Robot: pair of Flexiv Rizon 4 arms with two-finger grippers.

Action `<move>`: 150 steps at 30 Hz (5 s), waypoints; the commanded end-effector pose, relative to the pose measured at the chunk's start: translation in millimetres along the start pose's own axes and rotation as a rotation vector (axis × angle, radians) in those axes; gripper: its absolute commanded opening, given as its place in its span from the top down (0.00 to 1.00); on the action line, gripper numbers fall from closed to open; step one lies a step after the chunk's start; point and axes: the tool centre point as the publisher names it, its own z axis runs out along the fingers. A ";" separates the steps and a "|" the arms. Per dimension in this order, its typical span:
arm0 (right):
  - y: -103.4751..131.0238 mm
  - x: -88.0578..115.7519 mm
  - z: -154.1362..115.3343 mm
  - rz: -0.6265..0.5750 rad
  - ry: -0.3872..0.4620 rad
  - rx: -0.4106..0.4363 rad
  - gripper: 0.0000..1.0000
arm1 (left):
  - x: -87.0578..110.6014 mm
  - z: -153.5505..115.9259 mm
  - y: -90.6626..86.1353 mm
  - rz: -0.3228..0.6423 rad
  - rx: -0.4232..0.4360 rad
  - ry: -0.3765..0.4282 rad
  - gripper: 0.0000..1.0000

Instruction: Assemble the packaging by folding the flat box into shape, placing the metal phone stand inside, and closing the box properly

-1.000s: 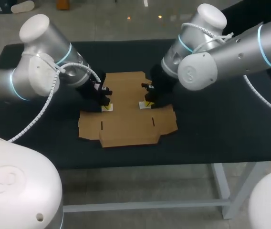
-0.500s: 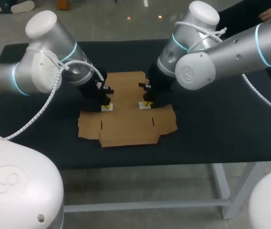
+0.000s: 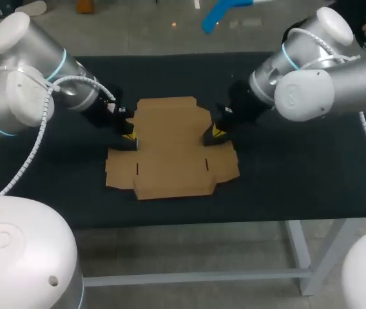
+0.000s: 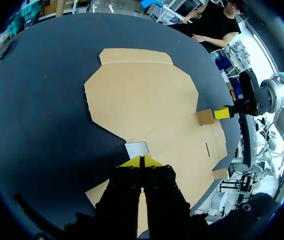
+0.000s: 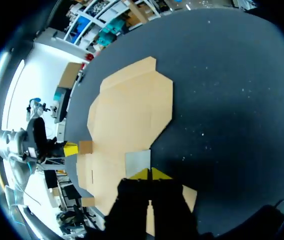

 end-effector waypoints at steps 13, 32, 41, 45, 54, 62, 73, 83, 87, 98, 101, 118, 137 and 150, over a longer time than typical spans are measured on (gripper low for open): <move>-13.3 -25.2 -50.5 0.016 0.232 -0.002 1.00 | -12.0 -55.6 23.2 -0.031 0.026 0.082 0.92; -5.0 -40.6 -67.7 0.012 0.349 -0.004 0.00 | -14.8 -89.3 30.9 0.003 -0.007 0.148 0.00; 5.6 -39.6 -63.7 0.003 0.353 -0.010 0.00 | -18.7 -103.8 29.7 0.031 -0.016 0.206 0.00; 13.6 -38.4 -57.3 -0.005 0.371 -0.009 0.05 | -20.2 -108.7 30.0 0.033 -0.014 0.216 0.00; 33.9 -34.6 -40.3 -0.044 0.386 0.008 0.28 | -24.8 -120.1 31.7 0.044 -0.007 0.234 0.00; 53.0 -31.6 -24.2 -0.057 0.384 0.015 0.39 | -27.5 -126.2 30.8 0.069 -0.008 0.261 0.00; 79.1 -30.0 3.8 -0.077 0.393 0.034 0.52 | -27.1 -135.5 30.6 0.124 -0.030 0.312 0.00; 95.3 -25.6 20.0 -0.074 0.388 0.048 0.53 | -27.4 -136.3 27.7 0.134 -0.035 0.314 0.00; 99.4 -24.3 26.1 -0.057 0.382 0.047 0.53 | -28.3 -135.6 27.2 0.137 -0.036 0.317 0.00; 102.4 -18.7 45.9 -0.010 0.411 0.050 0.51 | -34.1 -136.6 28.0 0.135 -0.030 0.323 0.00; 102.0 -17.2 50.9 0.003 0.422 0.048 0.51 | -35.6 -137.1 28.8 0.134 -0.029 0.324 0.00; 91.9 2.1 68.6 0.093 0.487 0.016 0.47 | -40.8 -143.5 37.4 0.137 -0.016 0.332 0.00; 89.6 6.9 68.7 0.085 0.495 0.025 0.53 | -43.7 -146.1 43.6 0.140 -0.011 0.345 0.00; 84.4 16.7 51.9 0.002 0.564 -0.033 1.00 | -39.7 -142.2 46.7 0.157 -0.034 0.367 0.00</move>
